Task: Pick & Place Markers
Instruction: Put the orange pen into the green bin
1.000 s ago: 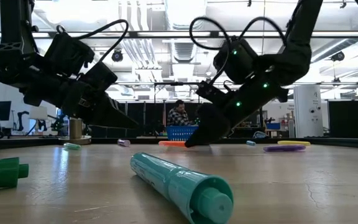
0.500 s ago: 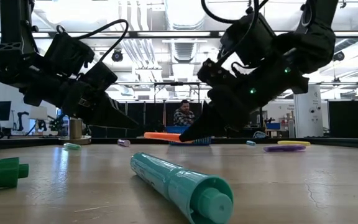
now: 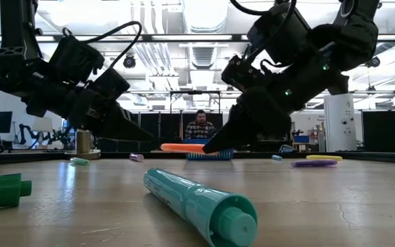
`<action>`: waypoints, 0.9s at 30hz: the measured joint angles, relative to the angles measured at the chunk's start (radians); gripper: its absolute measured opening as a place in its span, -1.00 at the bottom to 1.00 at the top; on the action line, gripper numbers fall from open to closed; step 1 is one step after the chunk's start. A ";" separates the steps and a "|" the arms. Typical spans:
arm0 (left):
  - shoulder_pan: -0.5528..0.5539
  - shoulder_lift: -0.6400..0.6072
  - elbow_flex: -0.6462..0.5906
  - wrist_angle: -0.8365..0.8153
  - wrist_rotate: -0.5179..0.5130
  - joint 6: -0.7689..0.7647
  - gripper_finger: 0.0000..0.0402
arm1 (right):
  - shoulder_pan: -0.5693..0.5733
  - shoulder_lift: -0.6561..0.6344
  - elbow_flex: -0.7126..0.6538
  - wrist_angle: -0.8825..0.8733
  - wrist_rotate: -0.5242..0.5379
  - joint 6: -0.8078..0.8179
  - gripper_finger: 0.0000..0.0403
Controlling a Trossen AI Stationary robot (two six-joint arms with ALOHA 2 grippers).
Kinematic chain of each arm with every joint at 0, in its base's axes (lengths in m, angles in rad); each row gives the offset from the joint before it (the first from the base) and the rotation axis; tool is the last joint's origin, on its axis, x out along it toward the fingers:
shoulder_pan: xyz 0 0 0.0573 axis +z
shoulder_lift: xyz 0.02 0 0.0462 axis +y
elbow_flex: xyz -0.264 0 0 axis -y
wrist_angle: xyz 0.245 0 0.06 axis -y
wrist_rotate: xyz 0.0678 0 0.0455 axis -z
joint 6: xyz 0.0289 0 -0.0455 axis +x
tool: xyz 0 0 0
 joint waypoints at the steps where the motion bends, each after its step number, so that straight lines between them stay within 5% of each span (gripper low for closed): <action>1: 0.000 0.000 0.002 0.000 0.000 0.000 -1.00 | 0.003 0.000 0.000 0.000 0.000 -0.002 -0.74; 8: 0.000 0.000 0.007 0.000 0.000 -0.001 -1.00 | 0.006 0.000 -0.004 -0.001 0.000 -0.003 -0.74; 19: 0.000 0.000 0.032 -0.024 -0.009 -0.221 -0.98 | 0.011 0.000 -0.005 0.000 -0.001 -0.003 -0.74; 27: 0.000 0.000 0.101 -0.163 0.028 -0.191 -0.95 | 0.011 0.000 -0.005 0.001 -0.001 -0.004 -0.74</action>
